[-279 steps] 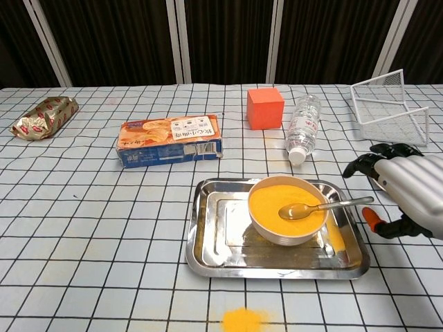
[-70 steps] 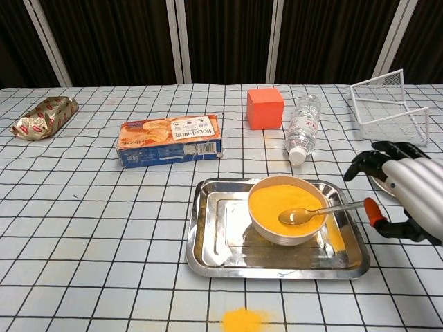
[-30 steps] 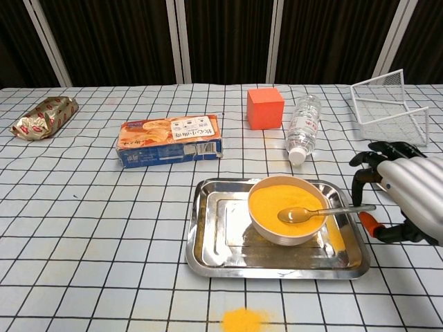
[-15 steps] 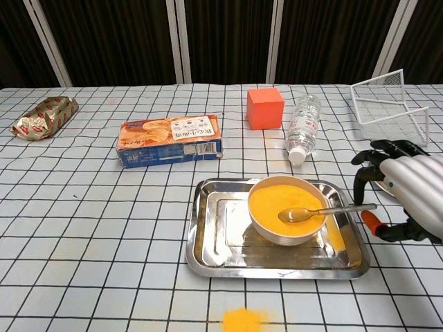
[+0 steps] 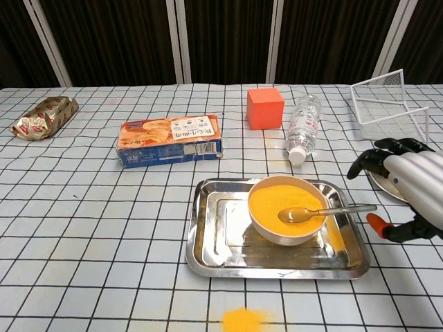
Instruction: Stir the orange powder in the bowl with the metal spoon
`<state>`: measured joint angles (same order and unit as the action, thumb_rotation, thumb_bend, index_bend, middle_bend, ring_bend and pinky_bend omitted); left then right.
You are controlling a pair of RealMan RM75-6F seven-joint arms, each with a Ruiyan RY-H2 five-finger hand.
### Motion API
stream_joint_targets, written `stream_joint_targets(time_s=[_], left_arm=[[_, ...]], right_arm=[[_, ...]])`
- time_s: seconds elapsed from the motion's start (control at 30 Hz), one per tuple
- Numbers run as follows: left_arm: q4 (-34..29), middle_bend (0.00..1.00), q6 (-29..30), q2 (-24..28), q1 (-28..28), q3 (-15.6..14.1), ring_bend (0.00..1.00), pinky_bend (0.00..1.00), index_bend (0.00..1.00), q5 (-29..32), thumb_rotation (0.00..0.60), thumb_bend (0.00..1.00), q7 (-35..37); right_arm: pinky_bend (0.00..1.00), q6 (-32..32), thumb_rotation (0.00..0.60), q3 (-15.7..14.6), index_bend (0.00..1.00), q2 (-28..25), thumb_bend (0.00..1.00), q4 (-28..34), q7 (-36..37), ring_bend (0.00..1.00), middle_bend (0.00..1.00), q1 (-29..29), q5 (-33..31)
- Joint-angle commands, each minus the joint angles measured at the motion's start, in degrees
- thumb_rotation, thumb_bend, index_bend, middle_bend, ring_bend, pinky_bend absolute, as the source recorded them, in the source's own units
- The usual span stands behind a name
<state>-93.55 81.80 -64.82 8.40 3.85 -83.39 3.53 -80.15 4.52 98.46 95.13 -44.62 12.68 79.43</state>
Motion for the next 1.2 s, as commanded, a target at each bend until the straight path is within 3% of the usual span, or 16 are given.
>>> stream_joint_targets(time_s=[0.03, 0.33, 0.47, 0.77, 1.0, 1.2], left_arm=[[0.0, 0.0, 0.0, 0.0, 0.0, 0.0, 0.0, 0.0, 0.0, 0.0, 0.6, 0.02, 0.0], [0.0, 0.0, 0.2, 0.0, 0.0, 0.0, 0.0, 0.0, 0.0, -0.1, 0.6, 0.02, 0.1], [0.0, 0.0, 0.2, 0.0, 0.0, 0.1, 0.0, 0.0, 0.0, 0.0, 0.6, 0.02, 0.2], [0.1, 0.0, 0.1, -0.1, 0.0, 0.3, 0.0, 0.0, 0.0, 0.3, 0.6, 0.02, 0.1], [0.1, 0.0, 0.2, -0.1, 0.0, 0.2, 0.0, 0.0, 0.0, 0.2, 0.6, 0.02, 0.2], [0.0, 0.0, 0.1, -0.1, 0.0, 0.2, 0.0, 0.0, 0.0, 0.2, 0.6, 0.02, 0.1]], right_arm=[[0.0, 0.9, 0.6, -0.1, 0.28, -1.7, 0.44, 3.2, -2.5, 0.0, 0.18, 0.1, -1.6], [0.0, 3.6, 0.6, 0.7, 0.29, -4.1, 0.44, 10.9, -9.9, 0.0, 0.17, 1.9, -8.2], [0.0, 4.4, 0.6, 2.3, 0.36, -4.2, 0.43, 13.1, -13.2, 0.0, 0.17, 3.7, -11.3], [0.0, 3.8, 0.6, 5.1, 0.41, -3.5, 0.37, 15.0, -19.4, 0.0, 0.17, 7.0, -15.5], [0.0, 1.9, 0.6, 4.9, 0.52, -2.9, 0.36, 15.3, -21.3, 0.0, 0.17, 8.3, -17.2], [0.0, 0.7, 0.6, 4.4, 0.55, -2.7, 0.36, 15.0, -21.6, 0.0, 0.18, 9.0, -18.2]])
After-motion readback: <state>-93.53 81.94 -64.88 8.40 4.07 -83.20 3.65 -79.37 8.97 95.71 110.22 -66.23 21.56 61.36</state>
